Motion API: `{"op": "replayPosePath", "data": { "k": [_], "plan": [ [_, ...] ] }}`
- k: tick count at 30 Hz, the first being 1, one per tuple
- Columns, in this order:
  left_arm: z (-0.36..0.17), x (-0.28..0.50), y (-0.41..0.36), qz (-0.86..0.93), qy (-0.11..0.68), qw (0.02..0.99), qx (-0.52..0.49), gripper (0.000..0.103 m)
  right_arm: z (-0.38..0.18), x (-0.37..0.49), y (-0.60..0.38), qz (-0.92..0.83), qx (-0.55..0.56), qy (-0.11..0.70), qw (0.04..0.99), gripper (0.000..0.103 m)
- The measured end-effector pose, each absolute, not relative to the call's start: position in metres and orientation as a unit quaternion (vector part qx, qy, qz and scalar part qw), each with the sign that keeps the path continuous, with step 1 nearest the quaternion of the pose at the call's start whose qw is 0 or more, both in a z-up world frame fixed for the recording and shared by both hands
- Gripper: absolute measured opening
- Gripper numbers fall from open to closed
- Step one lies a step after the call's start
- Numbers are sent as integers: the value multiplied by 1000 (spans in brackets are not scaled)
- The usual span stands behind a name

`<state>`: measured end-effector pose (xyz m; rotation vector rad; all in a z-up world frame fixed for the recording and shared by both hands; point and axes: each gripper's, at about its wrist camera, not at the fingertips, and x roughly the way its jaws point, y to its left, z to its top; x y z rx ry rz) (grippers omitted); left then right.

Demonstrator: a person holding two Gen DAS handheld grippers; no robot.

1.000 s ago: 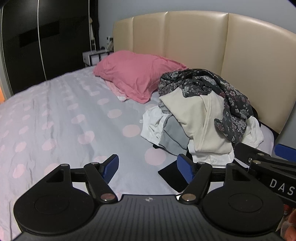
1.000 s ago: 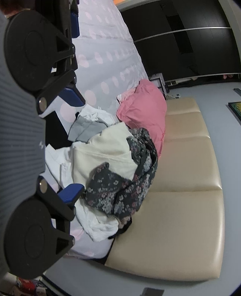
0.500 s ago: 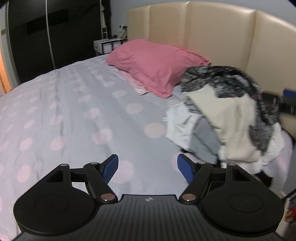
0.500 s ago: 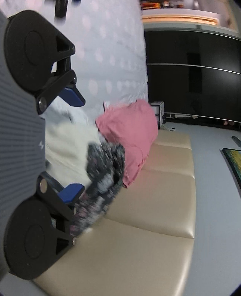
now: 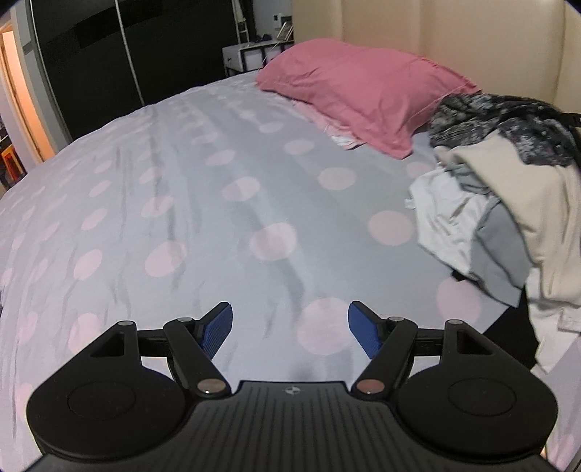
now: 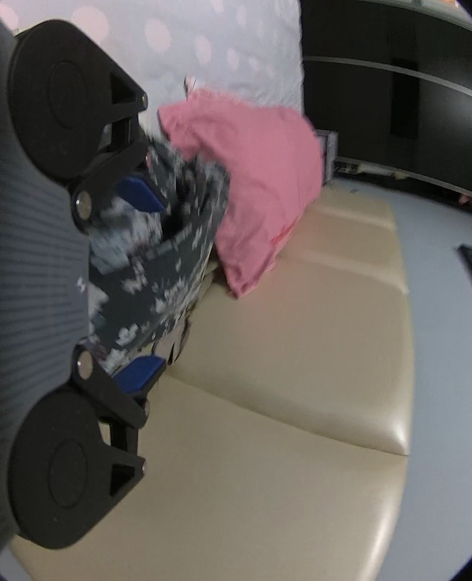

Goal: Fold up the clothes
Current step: 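Grasp the dark floral jeans from the pile with the right gripper, then pull the floral jeans out and lay them on the open bed with the right gripper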

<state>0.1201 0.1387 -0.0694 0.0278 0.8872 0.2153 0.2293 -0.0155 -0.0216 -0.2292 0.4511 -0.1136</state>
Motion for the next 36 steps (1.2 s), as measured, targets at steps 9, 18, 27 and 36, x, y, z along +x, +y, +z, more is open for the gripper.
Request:
{"op": "replayPosePath", "data": {
  "k": [9, 18, 27, 36],
  "plan": [
    [-64, 107, 163, 123, 432, 893, 17, 69, -29, 271, -11, -93, -117, 258, 954, 13],
    [-24, 67, 184, 112, 402, 908, 17, 69, 56, 228, 34, -13, -124, 191, 974, 8],
    [42, -14, 228, 134, 341, 931, -4, 69, 165, 109, 164, 164, -106, 140, 971, 8],
    [72, -110, 289, 207, 318, 925, -11, 69, 186, -36, 311, 405, -74, 168, 896, 8]
  ]
}}
